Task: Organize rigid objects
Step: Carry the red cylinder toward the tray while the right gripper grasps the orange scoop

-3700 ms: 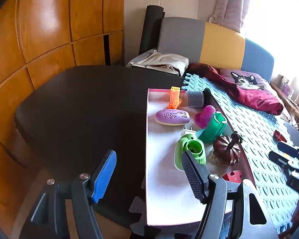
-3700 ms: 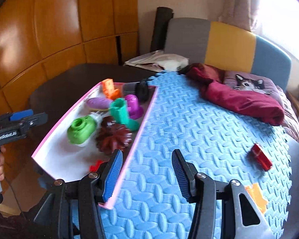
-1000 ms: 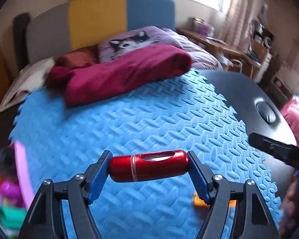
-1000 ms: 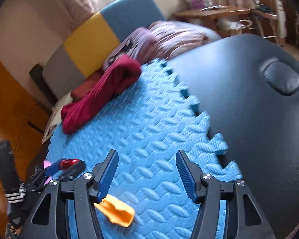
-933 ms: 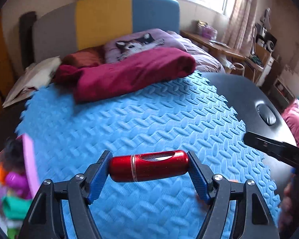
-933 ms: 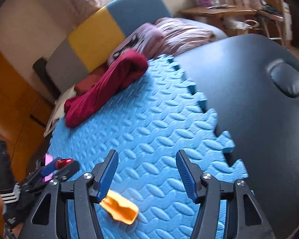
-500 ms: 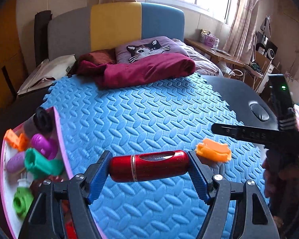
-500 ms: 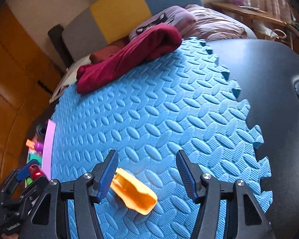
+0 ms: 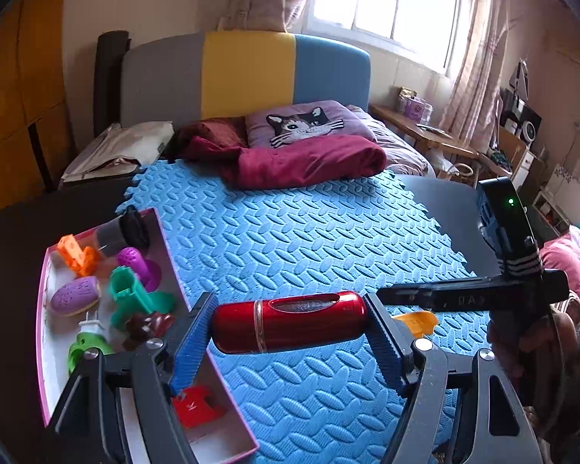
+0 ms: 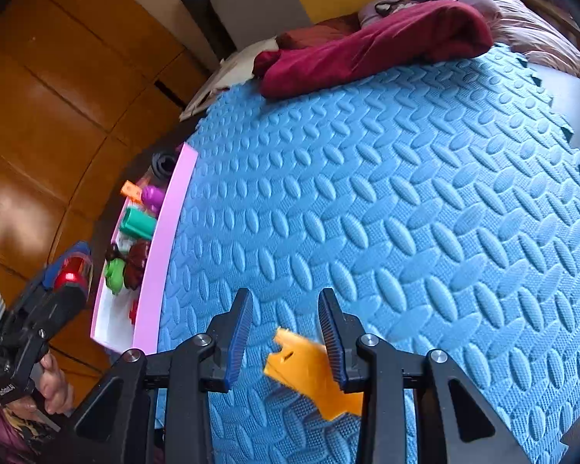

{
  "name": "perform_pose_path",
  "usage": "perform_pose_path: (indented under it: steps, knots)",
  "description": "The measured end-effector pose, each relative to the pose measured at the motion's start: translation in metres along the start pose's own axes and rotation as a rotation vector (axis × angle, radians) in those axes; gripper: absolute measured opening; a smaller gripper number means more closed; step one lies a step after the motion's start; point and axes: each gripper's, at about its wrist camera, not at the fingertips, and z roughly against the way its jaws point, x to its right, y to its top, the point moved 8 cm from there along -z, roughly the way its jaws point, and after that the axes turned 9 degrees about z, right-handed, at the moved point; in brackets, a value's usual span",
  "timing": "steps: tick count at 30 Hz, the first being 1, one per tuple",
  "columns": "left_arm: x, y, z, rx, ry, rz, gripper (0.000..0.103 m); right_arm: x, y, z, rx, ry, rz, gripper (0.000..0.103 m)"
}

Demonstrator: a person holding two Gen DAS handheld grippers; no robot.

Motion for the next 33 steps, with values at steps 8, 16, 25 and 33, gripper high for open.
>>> perform_pose_path:
  steps: [8, 16, 25, 33]
  knots:
    - [-0.017, -0.004, 0.013, 0.015, 0.016, 0.036, 0.075, 0.018, -0.001, 0.008, 0.006, -0.122, -0.027, 0.064]
    - [-0.028, -0.003, 0.029, 0.040, -0.006, 0.069, 0.075, 0.002, -0.031, 0.010, -0.030, -0.271, 0.025, 0.078]
    - [-0.057, -0.002, 0.047, 0.072, 0.011, 0.125, 0.075, -0.006, -0.049, 0.004, 0.100, -0.451, 0.045, 0.087]
    - [-0.116, -0.010, 0.068, 0.104, 0.118, 0.199, 0.075, 0.001, -0.048, 0.006, 0.174, -0.596, 0.057, 0.067]
